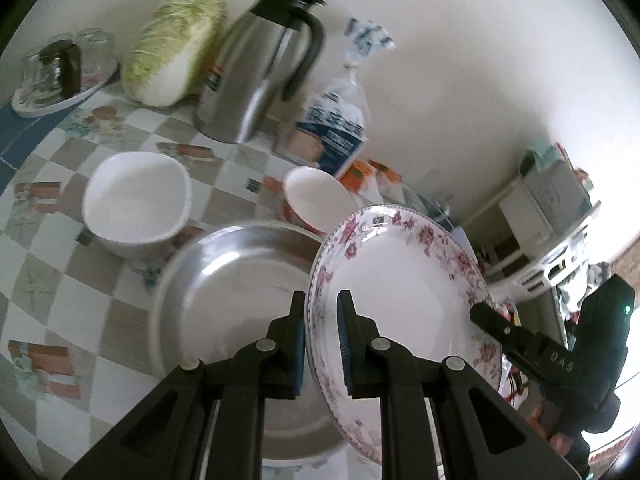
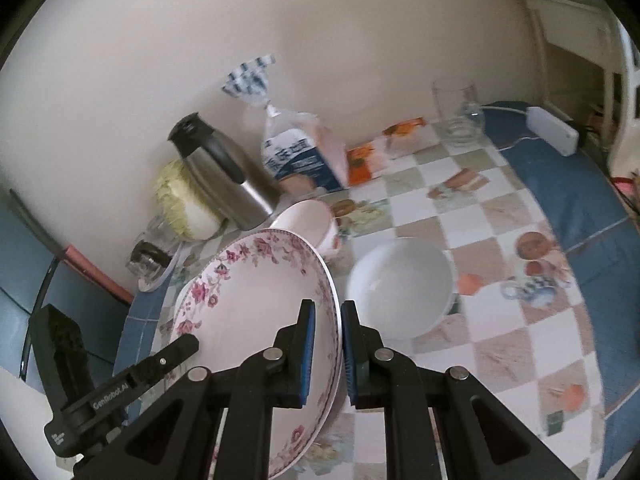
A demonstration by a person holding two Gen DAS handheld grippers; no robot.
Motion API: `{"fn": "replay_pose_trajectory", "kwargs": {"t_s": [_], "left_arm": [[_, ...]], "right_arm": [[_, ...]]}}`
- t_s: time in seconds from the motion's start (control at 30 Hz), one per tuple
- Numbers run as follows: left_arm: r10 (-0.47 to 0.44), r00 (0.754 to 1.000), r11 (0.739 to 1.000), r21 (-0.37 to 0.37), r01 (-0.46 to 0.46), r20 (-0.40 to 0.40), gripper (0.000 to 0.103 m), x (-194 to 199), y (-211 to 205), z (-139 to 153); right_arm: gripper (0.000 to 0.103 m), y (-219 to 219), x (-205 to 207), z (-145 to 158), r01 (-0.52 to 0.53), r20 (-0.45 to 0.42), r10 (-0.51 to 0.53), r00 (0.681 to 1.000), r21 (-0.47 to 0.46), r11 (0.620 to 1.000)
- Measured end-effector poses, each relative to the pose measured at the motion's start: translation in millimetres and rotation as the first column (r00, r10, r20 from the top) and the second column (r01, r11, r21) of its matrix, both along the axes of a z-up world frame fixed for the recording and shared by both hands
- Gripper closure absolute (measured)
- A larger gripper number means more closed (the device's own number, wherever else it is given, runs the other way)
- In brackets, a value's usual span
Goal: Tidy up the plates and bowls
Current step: 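Carry the floral plate over the steel basin with the right gripper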
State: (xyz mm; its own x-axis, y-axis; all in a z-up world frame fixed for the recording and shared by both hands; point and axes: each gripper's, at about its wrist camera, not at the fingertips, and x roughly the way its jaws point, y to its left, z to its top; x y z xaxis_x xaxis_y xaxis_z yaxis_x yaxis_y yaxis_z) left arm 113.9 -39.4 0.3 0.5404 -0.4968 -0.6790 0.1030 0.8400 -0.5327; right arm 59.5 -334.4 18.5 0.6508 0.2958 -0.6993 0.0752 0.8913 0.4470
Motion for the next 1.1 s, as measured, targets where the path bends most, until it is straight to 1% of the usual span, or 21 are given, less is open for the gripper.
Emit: {"fn": "replay_pose_trajectory", "kwargs": {"t_s": [0.27,0.47,0.7,1.1], "left_arm": [[0.091,0.996,0.996,0.009,-0.091,-0.008,0.088,10.9,45.4,-5.7],[0.142,0.989,0.990,0.000,-0.142,-0.040,0.088,17.5,72.0,-17.9],[0.142,0.988,0.989,0.041,-0.140,-0.060,0.088,24.8,69.4,-27.8],[0.108,0.989,0.991,0.085,-0.099,-0.099,0.088,33.6,53.5,-42.8]], "right_arm": [[0.089,43.3,20.6,-16.7,-0.072,-0.027,0.072,0.997,0.014,0.997],[0.089,69.6,31.8,-30.2,-0.125,-0.050,0.126,0.991,0.010,0.992],[0.089,76.7,39.6,-38.9,-0.139,-0.076,0.138,0.988,-0.008,0.990],[0.089,67.7,49.0,-56.7,-0.130,-0.124,0.125,0.984,-0.031,0.991]]}}
